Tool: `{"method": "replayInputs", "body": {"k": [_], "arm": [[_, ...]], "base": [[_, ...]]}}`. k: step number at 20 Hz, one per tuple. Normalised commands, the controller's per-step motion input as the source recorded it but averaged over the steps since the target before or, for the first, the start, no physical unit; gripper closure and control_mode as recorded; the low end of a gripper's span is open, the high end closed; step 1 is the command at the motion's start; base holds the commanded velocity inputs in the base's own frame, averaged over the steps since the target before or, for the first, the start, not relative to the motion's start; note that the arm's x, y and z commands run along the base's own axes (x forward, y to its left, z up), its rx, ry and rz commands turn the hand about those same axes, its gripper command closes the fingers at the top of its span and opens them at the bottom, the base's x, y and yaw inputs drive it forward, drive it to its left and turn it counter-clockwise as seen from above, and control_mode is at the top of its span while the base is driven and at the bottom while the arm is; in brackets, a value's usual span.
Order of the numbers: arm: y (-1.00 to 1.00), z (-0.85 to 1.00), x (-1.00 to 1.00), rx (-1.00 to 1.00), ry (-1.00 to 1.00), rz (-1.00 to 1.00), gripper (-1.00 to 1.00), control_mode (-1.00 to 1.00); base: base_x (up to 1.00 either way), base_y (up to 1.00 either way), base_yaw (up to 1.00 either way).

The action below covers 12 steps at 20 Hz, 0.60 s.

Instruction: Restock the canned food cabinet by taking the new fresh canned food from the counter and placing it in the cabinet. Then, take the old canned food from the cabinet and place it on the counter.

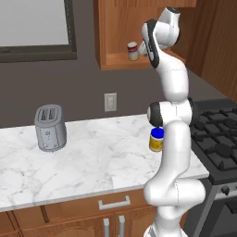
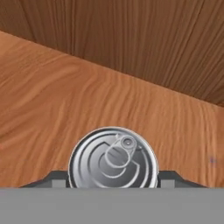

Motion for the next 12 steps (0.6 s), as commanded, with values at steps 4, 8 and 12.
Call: {"method": "replayInputs", "body": {"k": [4,8,12], "arm": [[0.00,-0.47,-1.00,-0.03,-0.08,0.00,1.00,-1.00],[0.00,-0.17,-1.00,0.00,-0.10,0.00,1.00,-1.00],[0.00,-0.05,-1.00,0.00,-0.13,0.00,1.00,-1.00]], "base": [[0.00,0.00,0.00],[0.00,0.00,0.00],[0.00,0.00,0.00]]}}
